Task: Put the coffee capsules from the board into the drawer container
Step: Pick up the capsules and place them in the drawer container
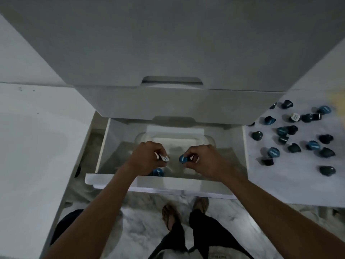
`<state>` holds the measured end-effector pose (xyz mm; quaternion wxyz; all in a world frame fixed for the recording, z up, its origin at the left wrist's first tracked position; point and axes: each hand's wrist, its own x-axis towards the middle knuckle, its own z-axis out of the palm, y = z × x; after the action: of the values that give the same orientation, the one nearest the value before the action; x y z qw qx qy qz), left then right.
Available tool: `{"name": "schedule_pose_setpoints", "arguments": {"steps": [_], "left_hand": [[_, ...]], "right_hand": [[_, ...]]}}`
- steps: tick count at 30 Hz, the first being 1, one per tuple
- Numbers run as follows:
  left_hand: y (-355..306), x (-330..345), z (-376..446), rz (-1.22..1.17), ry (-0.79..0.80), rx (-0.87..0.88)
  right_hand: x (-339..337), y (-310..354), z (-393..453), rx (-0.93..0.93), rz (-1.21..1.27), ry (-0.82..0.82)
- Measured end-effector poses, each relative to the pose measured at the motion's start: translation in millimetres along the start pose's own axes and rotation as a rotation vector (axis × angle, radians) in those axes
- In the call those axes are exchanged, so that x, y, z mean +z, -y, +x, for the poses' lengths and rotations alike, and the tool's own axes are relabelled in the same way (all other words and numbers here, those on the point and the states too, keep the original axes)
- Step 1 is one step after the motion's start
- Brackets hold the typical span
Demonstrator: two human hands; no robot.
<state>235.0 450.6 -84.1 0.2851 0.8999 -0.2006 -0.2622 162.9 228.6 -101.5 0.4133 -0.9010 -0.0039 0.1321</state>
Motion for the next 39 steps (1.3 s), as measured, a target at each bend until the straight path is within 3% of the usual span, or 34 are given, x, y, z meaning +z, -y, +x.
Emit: {"name": "schedule_pose_setpoints", "arguments": {"steps": [5, 14, 39], "left_hand": [[11, 16, 26, 0.005, 0.167, 0.008], [14, 31, 38, 0.048, 0.254, 0.005], [16, 31, 31, 0.144, 0.334, 0.035]], "right_hand": [[13, -8, 21, 0.035, -0.111, 0.149], [18, -19, 27, 0.004, -0.176, 0.221], [25, -12, 23, 0.073, -0.136, 0.383]]}}
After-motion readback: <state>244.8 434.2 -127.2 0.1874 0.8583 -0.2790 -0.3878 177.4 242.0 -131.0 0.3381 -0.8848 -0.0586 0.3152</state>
